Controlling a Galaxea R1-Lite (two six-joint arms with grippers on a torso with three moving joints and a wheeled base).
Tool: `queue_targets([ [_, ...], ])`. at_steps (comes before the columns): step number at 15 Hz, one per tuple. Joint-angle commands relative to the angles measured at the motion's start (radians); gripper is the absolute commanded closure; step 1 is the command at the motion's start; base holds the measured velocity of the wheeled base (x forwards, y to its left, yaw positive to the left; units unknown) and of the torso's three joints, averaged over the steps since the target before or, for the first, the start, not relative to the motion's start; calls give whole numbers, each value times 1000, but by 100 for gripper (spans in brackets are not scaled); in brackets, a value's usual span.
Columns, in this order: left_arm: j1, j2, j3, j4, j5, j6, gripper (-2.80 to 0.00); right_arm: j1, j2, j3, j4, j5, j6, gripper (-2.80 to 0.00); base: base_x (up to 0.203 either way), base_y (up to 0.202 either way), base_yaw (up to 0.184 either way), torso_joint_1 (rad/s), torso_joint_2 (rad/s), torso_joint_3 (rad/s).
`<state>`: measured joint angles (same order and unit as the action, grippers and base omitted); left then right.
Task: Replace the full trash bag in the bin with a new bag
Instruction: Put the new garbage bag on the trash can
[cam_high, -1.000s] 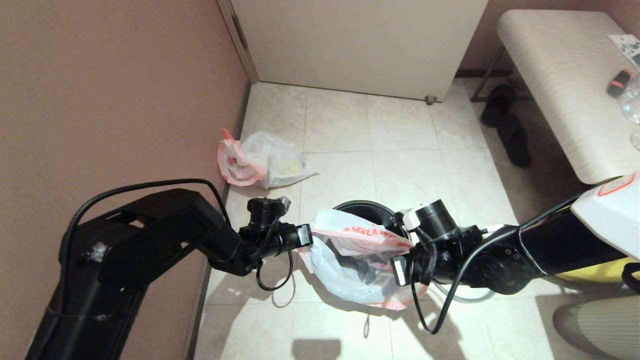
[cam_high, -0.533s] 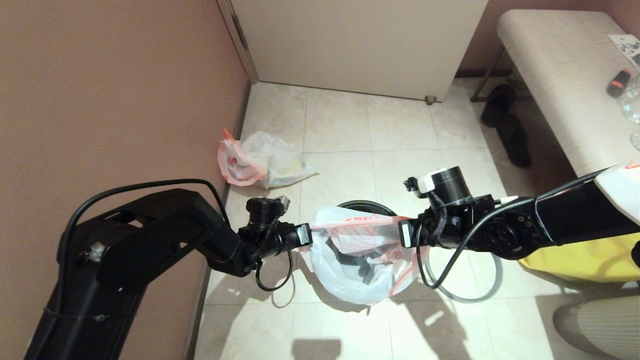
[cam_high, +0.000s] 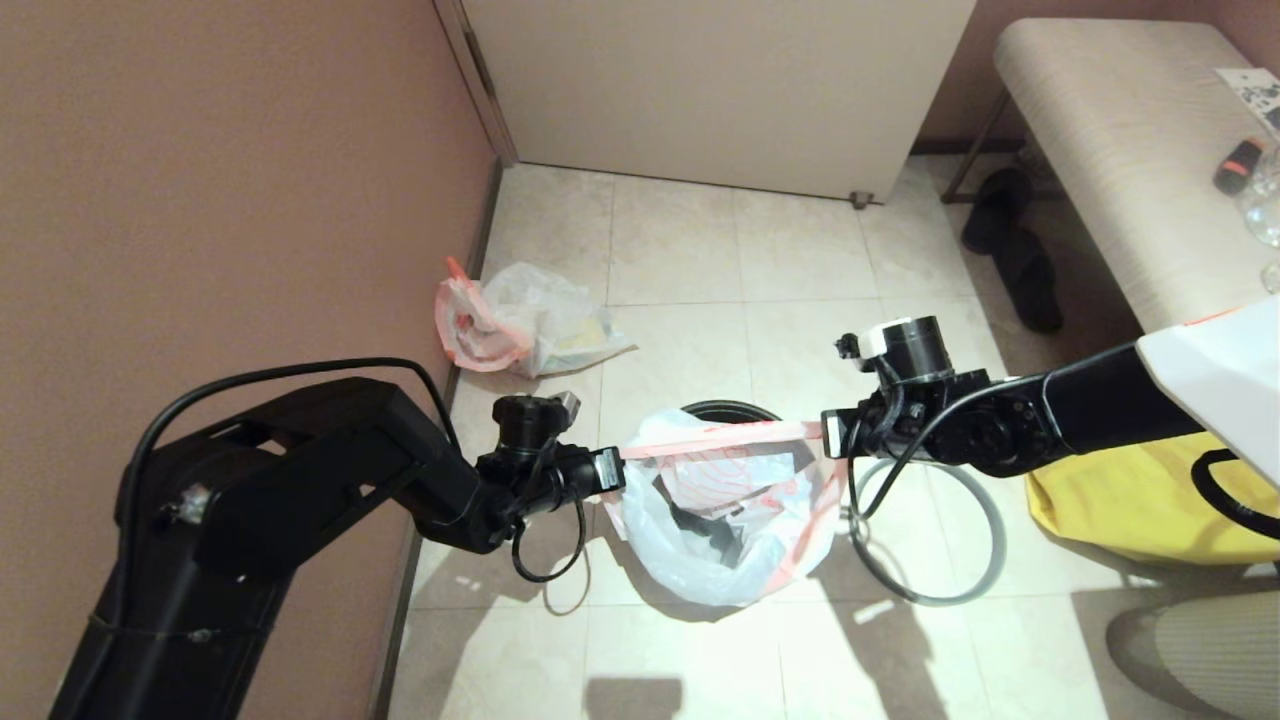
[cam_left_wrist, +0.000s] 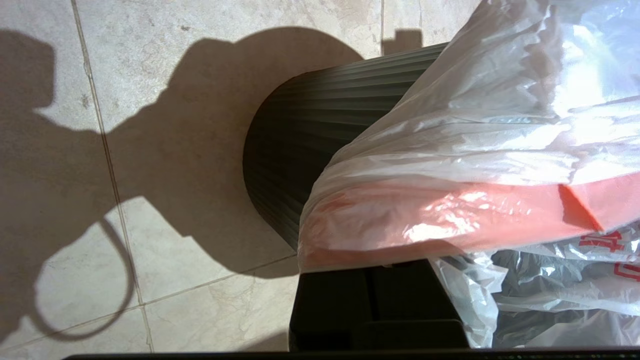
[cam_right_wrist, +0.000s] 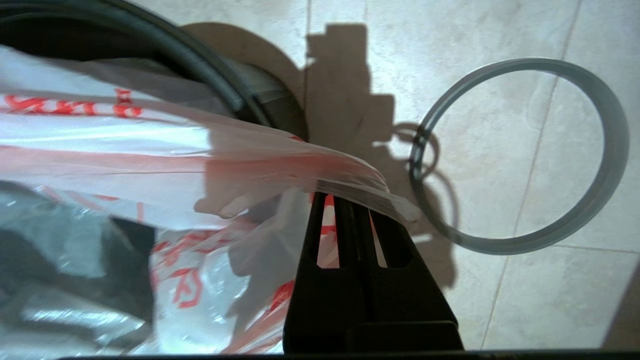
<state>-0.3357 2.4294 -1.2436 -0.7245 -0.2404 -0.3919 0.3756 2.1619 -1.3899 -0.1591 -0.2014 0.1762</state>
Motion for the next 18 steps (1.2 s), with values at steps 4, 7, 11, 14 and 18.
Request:
queue_targets([
  [4, 1, 4, -3, -4, 0, -1, 0, -24, 116, -9, -62, -45, -14, 0, 0, 0, 0, 0, 0, 0],
  [7, 0, 8, -5, -4, 15, 2, 0, -18, 132, -3, -58, -41, -11, 0, 0, 0, 0, 0, 0, 0],
  [11, 0, 10, -8, -4, 15, 2, 0, 4, 107, 38, -33, -40, -6, 0, 0, 0, 0, 0, 0, 0],
  [14, 0, 13, -11, -4, 24, 2, 0, 25, 103, 103, -7, -29, 1, 0, 0, 0, 0, 0, 0, 0],
  [18, 0, 13, -11, -4, 26, 2, 0, 50, 31, 192, -8, -29, 0, 0, 0, 0, 0, 0, 0, 0],
])
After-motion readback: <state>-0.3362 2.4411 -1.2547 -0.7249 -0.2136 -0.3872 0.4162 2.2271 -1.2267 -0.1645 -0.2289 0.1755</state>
